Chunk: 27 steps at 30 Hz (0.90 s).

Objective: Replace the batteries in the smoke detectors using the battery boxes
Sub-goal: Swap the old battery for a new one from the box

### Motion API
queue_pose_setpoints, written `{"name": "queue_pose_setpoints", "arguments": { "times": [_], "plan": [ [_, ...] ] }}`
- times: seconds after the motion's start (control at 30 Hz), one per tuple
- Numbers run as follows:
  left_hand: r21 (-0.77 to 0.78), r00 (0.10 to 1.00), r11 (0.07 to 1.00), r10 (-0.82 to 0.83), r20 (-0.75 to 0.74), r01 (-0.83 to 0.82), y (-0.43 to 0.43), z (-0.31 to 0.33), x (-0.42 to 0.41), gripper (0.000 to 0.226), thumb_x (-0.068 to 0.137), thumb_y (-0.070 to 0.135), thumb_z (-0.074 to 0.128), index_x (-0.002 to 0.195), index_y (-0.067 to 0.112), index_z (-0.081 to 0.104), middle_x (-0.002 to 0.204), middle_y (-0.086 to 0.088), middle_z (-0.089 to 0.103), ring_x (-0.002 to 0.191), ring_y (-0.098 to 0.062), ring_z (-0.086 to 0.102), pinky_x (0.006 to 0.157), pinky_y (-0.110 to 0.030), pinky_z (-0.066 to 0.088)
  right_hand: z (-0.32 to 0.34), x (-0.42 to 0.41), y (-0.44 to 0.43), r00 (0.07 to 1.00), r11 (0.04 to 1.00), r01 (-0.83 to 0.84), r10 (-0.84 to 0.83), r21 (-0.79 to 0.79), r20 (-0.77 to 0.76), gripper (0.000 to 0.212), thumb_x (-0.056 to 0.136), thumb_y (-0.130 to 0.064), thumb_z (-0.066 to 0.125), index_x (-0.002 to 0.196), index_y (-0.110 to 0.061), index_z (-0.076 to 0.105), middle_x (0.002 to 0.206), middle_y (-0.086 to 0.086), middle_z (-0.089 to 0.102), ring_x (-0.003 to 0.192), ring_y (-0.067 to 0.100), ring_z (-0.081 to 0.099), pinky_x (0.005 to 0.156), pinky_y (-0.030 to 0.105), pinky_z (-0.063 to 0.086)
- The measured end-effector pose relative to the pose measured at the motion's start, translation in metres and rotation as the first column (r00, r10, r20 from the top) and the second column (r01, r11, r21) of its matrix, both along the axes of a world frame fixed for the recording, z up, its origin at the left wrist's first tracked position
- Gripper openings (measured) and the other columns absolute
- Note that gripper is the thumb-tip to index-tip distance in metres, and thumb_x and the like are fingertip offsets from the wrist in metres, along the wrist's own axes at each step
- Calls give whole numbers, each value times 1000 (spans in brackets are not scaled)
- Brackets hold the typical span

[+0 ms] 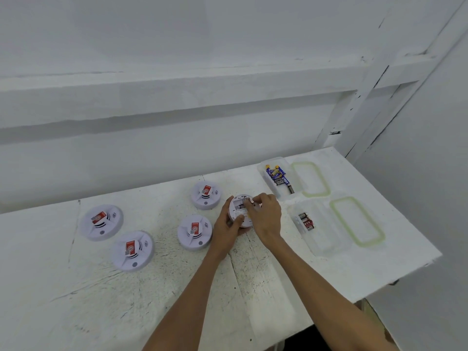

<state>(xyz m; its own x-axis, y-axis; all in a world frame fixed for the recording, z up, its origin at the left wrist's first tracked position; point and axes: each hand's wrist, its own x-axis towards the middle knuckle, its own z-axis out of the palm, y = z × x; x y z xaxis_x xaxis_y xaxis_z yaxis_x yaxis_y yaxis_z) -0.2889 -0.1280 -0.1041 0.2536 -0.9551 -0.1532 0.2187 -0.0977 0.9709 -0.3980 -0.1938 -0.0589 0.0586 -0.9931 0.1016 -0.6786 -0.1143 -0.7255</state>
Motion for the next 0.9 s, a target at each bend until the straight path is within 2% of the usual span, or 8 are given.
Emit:
{"name": "queue_pose_setpoints", "arguments": {
  "times": [0.13, 0.27, 0.43, 0.57, 0.63, 0.73, 0.8, 0.9],
  "plan": [
    [-9, 998, 1000, 15, 57, -14, 0, 1, -1, 59, 107, 12, 58, 159, 29, 37, 149, 0, 59, 131, -23, 63, 97, -51, 60, -6, 5, 14, 989, 996, -79, 72, -45, -131, 34, 101, -37, 54, 123, -14, 66, 126, 3, 59, 116, 22, 54, 91, 30, 47],
    [-29, 994, 999, 19, 107, -16, 1, 1, 1, 58, 107, 15, 58, 159, 30, 37, 149, 4, 60, 133, -17, 62, 101, -44, 59, -12, 10, 22, 981, 992, -113, 104, -49, -166, 40, 104, -39, 43, 124, -12, 64, 128, 5, 59, 117, 26, 53, 91, 31, 48],
    [-48, 990, 999, 23, 142, -16, 4, 2, 2, 57, 107, 10, 55, 159, 24, 37, 150, 7, 58, 134, -7, 59, 98, -22, 55, -12, 16, 28, 970, 990, -122, 133, 64, -204, 53, 106, -40, 39, 143, -4, 51, 160, 14, 32, 145, 29, 30, 117, 39, 34],
    [-40, 993, 999, 27, 113, -23, 3, 2, 2, 55, 107, 11, 56, 158, 25, 39, 149, 5, 59, 134, -12, 60, 101, -30, 56, -9, 16, 29, 975, 989, -132, 143, 70, -173, 49, 106, -36, 42, 139, -4, 55, 159, 16, 33, 145, 29, 32, 118, 40, 33],
    [-32, 996, 999, 25, 81, -23, 3, 1, 3, 55, 107, 12, 58, 158, 25, 40, 148, 3, 61, 132, -17, 62, 100, -38, 59, -8, 14, 25, 983, 991, -123, 128, 43, -128, 40, 104, -31, 47, 126, -3, 65, 148, 18, 49, 133, 32, 49, 110, 43, 44],
    [-2, 999, 999, 34, -16, -34, 3, 4, 2, 57, 105, 7, 59, 155, 24, 41, 145, -1, 61, 128, -21, 65, 91, -42, 62, 1, 2, 15, 999, 999, -29, 28, 17, 34, 25, 95, -31, 60, 93, -10, 72, 99, 3, 72, 92, 18, 68, 83, 35, 57],
    [15, 998, 999, 38, -44, -37, 4, 4, 1, 57, 104, 3, 59, 154, 25, 42, 147, -2, 59, 129, -22, 64, 92, -46, 62, 9, -9, 8, 984, 995, 31, -46, 93, 173, 21, 91, -33, 69, 93, -12, 65, 90, -6, 67, 86, 12, 67, 74, 24, 54],
    [24, 995, 998, 56, -80, -55, 2, 3, 0, 50, 107, 8, 55, 151, 27, 46, 146, -3, 60, 130, -25, 63, 97, -56, 59, 10, -20, 1, 964, 973, 10, -70, 229, 257, 32, 89, -40, 72, 109, -16, 63, 97, -6, 69, 88, 8, 67, 67, 10, 46]
  ]
}}
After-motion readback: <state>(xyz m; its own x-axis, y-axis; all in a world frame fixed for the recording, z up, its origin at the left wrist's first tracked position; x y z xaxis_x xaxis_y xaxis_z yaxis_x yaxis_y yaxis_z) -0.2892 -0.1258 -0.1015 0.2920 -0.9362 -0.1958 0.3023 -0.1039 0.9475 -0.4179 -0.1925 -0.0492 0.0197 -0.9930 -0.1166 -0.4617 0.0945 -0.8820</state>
